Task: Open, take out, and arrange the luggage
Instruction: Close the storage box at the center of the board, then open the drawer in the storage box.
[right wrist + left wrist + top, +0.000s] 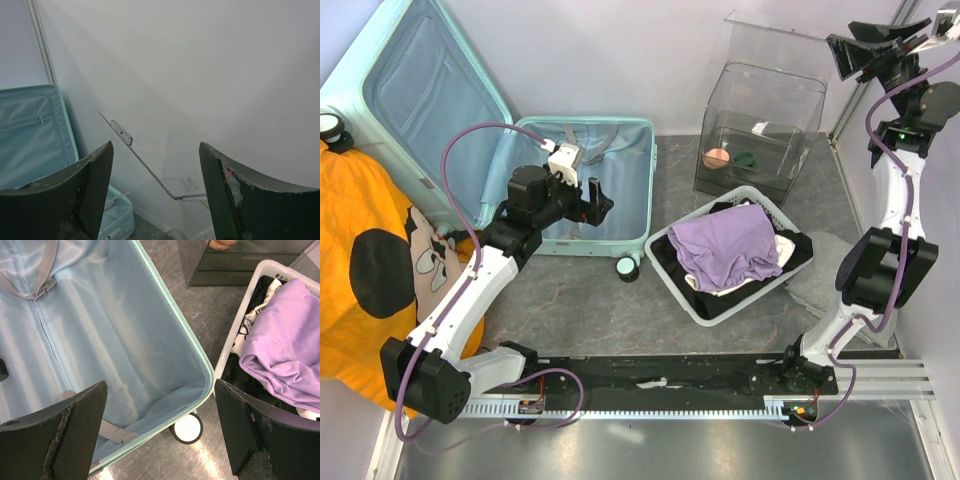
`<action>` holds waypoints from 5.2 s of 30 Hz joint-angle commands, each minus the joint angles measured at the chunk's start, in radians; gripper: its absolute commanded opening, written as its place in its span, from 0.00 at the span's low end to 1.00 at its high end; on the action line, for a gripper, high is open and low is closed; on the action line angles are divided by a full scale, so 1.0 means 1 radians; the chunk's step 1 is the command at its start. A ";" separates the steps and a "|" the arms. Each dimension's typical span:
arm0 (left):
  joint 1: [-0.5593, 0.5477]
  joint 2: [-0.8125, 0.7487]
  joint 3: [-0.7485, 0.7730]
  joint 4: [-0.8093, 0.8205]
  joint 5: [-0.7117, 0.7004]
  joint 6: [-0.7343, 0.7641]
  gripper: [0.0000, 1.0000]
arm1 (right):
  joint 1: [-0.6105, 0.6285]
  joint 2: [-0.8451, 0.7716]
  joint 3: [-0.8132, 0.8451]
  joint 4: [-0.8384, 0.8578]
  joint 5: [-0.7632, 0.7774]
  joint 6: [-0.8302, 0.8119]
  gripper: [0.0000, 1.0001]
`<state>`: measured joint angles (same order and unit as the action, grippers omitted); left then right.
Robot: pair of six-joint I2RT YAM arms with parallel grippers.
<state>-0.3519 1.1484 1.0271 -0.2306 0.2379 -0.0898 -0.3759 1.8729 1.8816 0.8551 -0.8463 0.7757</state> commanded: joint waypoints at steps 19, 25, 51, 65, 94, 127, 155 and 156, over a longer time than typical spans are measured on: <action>-0.002 -0.044 -0.004 0.048 0.051 -0.070 0.94 | -0.007 -0.692 -0.605 -0.852 0.408 -0.414 0.80; -0.001 -0.045 -0.007 0.050 0.038 -0.064 0.94 | -0.026 -0.618 -0.745 -0.756 0.395 -0.392 0.88; -0.002 -0.061 -0.001 0.036 -0.008 -0.030 0.92 | 0.049 -0.291 -0.882 -0.013 0.053 -0.174 0.51; -0.002 -0.062 -0.002 0.030 -0.026 -0.021 0.92 | 0.181 -0.074 -0.739 0.094 0.165 -0.128 0.51; -0.002 -0.093 -0.013 0.065 0.004 -0.082 0.92 | 0.469 -0.451 -1.136 -0.048 0.748 0.064 0.66; -0.001 -0.197 -0.032 0.073 -0.026 -0.131 0.92 | 0.790 0.138 -0.797 -0.040 1.468 0.359 0.50; 0.001 -0.219 -0.036 0.071 -0.057 -0.116 0.93 | 0.710 0.356 -0.541 -0.087 1.501 0.540 0.47; 0.001 -0.217 -0.036 0.073 -0.057 -0.116 0.93 | 0.706 0.367 -0.538 -0.082 1.500 0.545 0.47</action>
<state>-0.3538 0.9459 0.9932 -0.1852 0.2073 -0.2222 0.3630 2.1986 1.2858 0.7338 0.6590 1.2900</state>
